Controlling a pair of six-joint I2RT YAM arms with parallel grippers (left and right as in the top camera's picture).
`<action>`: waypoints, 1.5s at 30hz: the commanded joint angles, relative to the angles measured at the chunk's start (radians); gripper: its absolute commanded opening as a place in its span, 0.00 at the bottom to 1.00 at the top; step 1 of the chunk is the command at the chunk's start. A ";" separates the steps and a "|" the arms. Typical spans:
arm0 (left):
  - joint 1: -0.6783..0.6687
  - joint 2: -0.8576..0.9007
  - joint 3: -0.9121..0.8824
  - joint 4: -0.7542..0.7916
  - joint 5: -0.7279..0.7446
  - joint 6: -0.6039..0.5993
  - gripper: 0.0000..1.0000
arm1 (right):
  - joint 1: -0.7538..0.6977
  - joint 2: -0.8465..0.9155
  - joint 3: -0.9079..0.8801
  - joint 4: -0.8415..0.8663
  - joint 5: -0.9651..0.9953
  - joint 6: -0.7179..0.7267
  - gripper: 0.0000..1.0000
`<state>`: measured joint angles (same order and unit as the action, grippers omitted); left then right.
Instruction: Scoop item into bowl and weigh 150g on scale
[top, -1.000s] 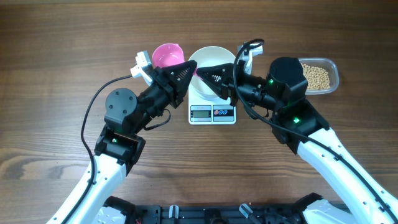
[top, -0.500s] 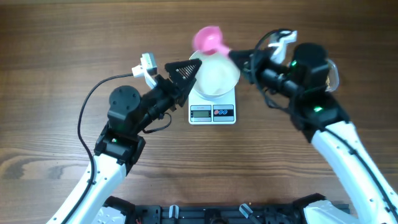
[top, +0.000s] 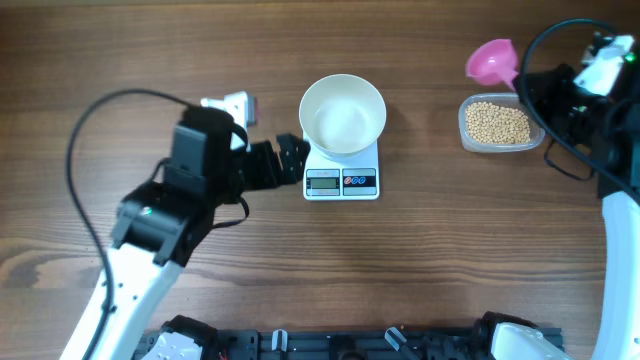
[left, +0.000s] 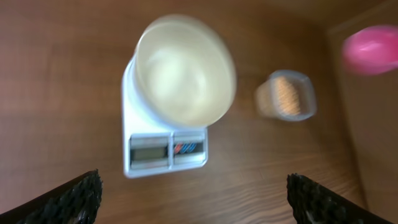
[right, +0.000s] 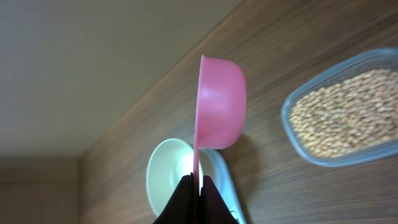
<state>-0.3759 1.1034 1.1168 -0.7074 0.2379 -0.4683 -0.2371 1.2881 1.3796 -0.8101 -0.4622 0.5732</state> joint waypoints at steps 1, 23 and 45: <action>-0.002 -0.023 0.015 -0.009 0.061 0.068 0.80 | -0.009 -0.003 0.022 -0.002 0.008 -0.050 0.04; -0.208 0.101 -0.003 -0.267 -0.300 -0.045 0.04 | -0.009 -0.037 0.022 -0.023 0.048 -0.259 0.04; -0.388 0.333 -0.306 0.398 -0.157 -0.021 0.04 | -0.009 -0.037 0.022 -0.047 0.044 -0.255 0.04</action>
<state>-0.7380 1.3525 0.6899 -0.2726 0.0677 -0.5373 -0.2451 1.2675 1.3811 -0.8528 -0.4210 0.3344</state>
